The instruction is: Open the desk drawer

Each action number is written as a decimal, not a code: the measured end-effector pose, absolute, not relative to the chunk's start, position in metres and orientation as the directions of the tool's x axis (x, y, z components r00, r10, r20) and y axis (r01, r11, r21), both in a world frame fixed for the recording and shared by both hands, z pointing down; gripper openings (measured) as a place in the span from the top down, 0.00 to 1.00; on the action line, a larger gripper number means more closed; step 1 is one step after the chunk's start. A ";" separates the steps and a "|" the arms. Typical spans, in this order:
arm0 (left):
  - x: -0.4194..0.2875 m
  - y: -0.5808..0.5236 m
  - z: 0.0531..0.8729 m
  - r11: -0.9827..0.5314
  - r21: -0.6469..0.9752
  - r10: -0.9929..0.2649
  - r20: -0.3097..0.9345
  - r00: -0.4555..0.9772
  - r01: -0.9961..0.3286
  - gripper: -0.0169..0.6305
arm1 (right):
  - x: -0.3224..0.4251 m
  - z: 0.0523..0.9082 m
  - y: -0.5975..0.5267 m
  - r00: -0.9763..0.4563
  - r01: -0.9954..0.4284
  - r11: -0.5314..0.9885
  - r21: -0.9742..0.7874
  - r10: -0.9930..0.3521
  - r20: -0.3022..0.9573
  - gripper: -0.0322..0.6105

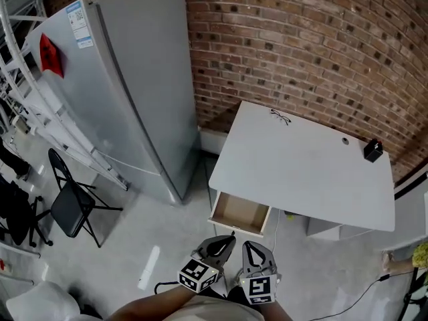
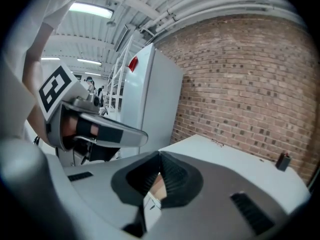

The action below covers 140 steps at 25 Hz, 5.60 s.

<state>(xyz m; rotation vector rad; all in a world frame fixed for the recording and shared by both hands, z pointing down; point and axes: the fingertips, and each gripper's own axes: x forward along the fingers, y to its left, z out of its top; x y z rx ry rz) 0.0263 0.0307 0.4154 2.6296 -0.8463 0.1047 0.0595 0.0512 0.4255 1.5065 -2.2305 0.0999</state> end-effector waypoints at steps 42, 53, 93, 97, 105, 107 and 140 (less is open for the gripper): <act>-0.001 0.040 0.417 -0.762 0.319 -0.542 0.160 0.825 -0.563 0.96 | 0.029 0.436 0.070 -0.346 -0.867 0.465 0.179 -0.820 0.457 0.93; 0.008 0.045 0.420 -0.771 0.322 -0.525 0.167 0.835 -0.549 0.96 | 0.034 0.441 0.077 -0.347 -0.866 0.469 0.174 -0.813 0.468 0.93; 0.038 0.057 0.418 -0.714 0.331 -0.589 0.191 0.785 -0.617 0.96 | 0.072 0.436 0.082 -0.410 -0.836 0.529 0.144 -0.778 0.476 0.93; 0.034 0.056 0.418 -0.711 0.332 -0.593 0.192 0.782 -0.620 0.96 | 0.069 0.437 0.082 -0.407 -0.836 0.528 0.147 -0.778 0.479 0.93; 0.032 0.055 0.419 -0.716 0.329 -0.586 0.194 0.787 -0.615 0.96 | 0.067 0.437 0.079 -0.408 -0.842 0.522 0.140 -0.783 0.469 0.93; 0.031 0.053 0.419 -0.716 0.329 -0.587 0.193 0.786 -0.615 0.96 | 0.065 0.436 0.078 -0.408 -0.842 0.522 0.137 -0.783 0.470 0.93; 0.021 0.048 0.420 -0.714 0.335 -0.586 0.193 0.787 -0.615 0.96 | 0.056 0.442 0.073 -0.408 -0.832 0.534 0.153 -0.774 0.484 0.93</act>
